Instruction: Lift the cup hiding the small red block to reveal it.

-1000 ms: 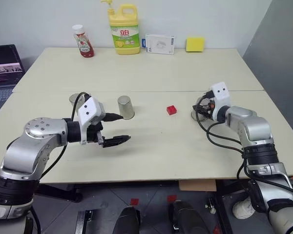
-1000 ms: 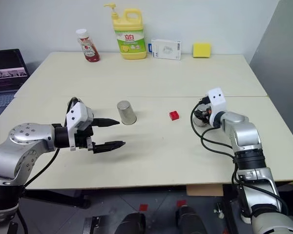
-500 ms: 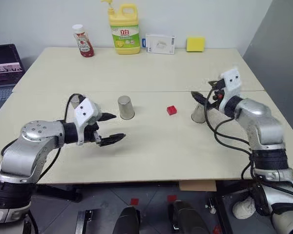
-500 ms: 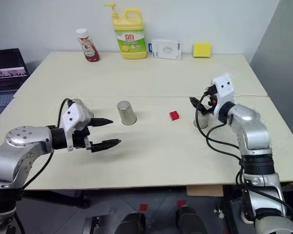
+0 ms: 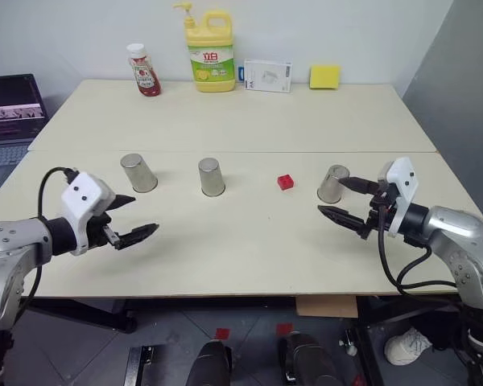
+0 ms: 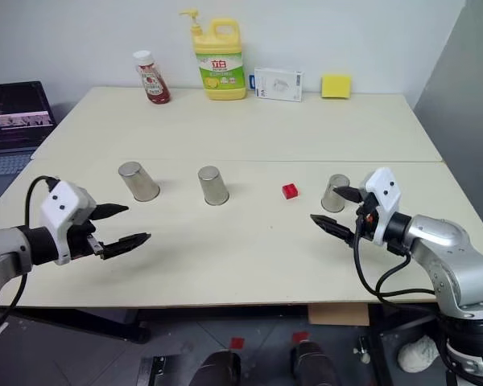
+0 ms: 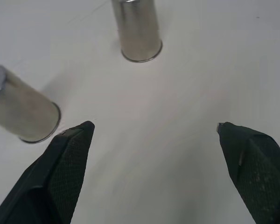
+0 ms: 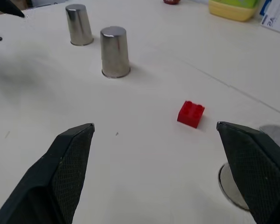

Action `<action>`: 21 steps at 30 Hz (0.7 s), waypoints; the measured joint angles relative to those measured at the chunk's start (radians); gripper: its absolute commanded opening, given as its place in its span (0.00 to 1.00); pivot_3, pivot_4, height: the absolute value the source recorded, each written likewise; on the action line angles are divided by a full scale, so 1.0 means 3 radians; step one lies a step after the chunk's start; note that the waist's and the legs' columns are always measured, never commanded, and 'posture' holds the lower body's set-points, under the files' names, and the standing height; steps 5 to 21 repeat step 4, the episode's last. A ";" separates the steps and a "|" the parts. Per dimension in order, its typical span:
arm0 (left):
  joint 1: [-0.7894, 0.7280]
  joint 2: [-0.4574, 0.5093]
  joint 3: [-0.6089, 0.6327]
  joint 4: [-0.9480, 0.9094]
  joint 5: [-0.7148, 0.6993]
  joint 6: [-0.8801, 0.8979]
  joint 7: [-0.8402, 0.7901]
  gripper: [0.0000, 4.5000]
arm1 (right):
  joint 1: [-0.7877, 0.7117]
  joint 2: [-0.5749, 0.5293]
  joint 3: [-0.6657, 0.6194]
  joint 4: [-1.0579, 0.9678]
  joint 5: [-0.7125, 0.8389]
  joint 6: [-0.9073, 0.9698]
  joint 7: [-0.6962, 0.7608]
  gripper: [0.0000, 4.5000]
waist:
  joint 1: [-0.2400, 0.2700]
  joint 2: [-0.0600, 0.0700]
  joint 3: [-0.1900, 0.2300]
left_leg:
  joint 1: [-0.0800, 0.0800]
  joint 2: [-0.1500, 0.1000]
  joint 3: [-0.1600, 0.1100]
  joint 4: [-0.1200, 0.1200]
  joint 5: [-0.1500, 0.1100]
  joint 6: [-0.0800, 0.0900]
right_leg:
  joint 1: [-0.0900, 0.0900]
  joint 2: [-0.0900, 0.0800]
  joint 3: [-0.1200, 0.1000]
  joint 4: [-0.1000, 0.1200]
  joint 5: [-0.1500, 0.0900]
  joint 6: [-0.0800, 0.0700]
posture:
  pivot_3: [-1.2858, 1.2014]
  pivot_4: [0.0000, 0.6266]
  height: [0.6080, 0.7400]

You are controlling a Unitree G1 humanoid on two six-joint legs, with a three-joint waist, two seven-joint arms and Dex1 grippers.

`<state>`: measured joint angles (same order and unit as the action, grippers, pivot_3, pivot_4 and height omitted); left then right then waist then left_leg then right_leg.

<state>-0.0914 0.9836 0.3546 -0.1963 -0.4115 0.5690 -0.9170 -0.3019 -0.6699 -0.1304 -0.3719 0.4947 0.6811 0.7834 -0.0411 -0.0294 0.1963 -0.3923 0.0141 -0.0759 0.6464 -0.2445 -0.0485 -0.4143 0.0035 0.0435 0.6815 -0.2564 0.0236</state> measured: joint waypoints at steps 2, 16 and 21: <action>0.0010 -0.0009 0.0035 0.0003 -0.0013 -0.0019 0.0015 1.00 | 0.0086 -0.0076 0.0001 -0.0026 -0.0008 -0.0016 0.0025 0.99 | 0.0007 0.0000 0.0000 | 0.0000 0.0000 0.0001 -0.0001 0.0000 0.0000 | 0.0000 0.0000 0.0000 -0.0001 0.0000 0.0001 | 0.52 0.24 1.00; 0.0037 -0.0026 0.0042 0.0003 -0.0040 -0.0019 0.0015 1.00 | 0.0159 -0.0138 0.0001 -0.0060 -0.0016 -0.0068 0.0072 0.99 | 0.0009 0.0000 0.0000 | -0.0001 0.0001 0.0002 -0.0003 0.0000 0.0000 | 0.0000 -0.0001 0.0000 -0.0003 0.0000 0.0001 | 0.52 0.24 1.00; 0.0037 -0.0026 0.0042 0.0003 -0.0040 -0.0019 0.0015 1.00 | 0.0159 -0.0138 0.0001 -0.0060 -0.0016 -0.0068 0.0072 0.99 | 0.0009 0.0000 0.0000 | -0.0001 0.0001 0.0002 -0.0003 0.0000 0.0000 | 0.0000 -0.0001 0.0000 -0.0003 0.0000 0.0001 | 0.52 0.24 1.00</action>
